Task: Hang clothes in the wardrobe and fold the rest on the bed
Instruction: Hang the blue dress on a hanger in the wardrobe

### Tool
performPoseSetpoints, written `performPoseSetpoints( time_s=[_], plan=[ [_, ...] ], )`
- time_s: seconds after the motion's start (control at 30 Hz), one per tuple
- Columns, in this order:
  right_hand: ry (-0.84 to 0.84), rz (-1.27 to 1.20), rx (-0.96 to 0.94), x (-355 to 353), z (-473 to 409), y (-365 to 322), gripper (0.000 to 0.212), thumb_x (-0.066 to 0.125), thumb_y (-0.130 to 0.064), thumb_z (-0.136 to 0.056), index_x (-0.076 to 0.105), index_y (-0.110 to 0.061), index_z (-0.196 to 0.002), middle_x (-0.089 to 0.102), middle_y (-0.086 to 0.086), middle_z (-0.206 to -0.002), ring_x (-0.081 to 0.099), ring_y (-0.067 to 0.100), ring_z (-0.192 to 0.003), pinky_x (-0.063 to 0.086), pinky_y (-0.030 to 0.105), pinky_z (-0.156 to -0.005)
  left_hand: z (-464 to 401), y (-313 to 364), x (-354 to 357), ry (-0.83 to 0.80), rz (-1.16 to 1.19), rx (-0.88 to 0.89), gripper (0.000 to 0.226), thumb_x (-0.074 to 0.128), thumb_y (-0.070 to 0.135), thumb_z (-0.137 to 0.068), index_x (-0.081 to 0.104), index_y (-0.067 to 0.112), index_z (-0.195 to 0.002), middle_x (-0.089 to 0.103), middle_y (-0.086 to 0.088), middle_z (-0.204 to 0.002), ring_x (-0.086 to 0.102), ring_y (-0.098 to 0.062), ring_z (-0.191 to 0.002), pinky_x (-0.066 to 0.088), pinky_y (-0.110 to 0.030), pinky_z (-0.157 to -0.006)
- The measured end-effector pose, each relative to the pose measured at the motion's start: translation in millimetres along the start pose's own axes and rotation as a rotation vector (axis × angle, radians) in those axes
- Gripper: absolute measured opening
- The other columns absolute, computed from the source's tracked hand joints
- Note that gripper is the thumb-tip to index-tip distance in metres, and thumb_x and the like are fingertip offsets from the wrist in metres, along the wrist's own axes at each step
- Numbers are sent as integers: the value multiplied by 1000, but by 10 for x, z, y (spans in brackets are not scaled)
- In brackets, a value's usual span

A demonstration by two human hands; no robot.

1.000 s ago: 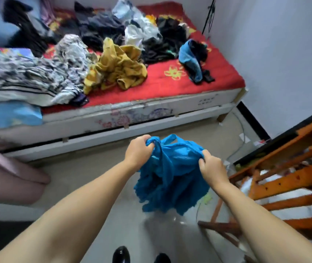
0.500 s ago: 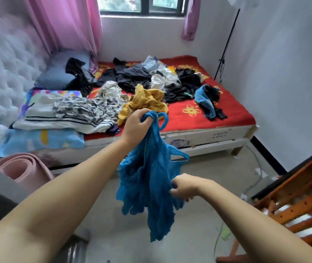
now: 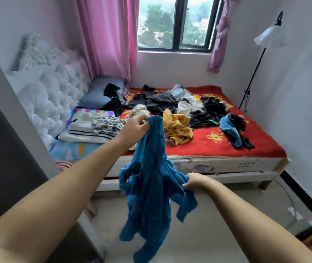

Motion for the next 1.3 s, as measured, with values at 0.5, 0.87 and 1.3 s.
performPoseSetpoints(
  time_s=[0.5, 0.87, 1.3],
  plan=[
    [-122, -1011, -55, -854, -231, -593, 22, 51, -14, -94, 45, -14, -73, 37, -4, -42, 30, 5, -30, 23, 14, -32, 693, -603, -994, 313, 452, -430, 26, 47, 28, -100, 62, 7, -97, 66, -10, -82, 62, -16, -67, 53, -26, -63],
    [158, -61, -556, -1348, -64, -2017, 30, 63, -24, -91, 64, -7, -115, 64, 14, -112, 56, 20, -90, 42, 25, -73, 1599, -162, -1367, 459, 815, -532, 18, 63, 23, -81, 67, 6, -81, 63, -5, -59, 52, -13, -38, 51, -24, -45],
    [6, -292, -1406, -708, 2333, -4684, 27, 49, -14, -92, 63, -23, -70, 65, -11, -53, 62, 6, -46, 45, 14, -44, 3158, 567, -2435, 848, 604, -373, 21, 45, 2, -96, 66, 1, -101, 73, -12, -94, 71, -18, -81, 59, -30, -71]
  ],
)
Point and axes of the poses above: each hand's wrist, its own z-axis away from the middle knuckle, its own x-axis out of the palm, y = z × x, the point moved 10 cm from there along -z, towards the middle knuckle
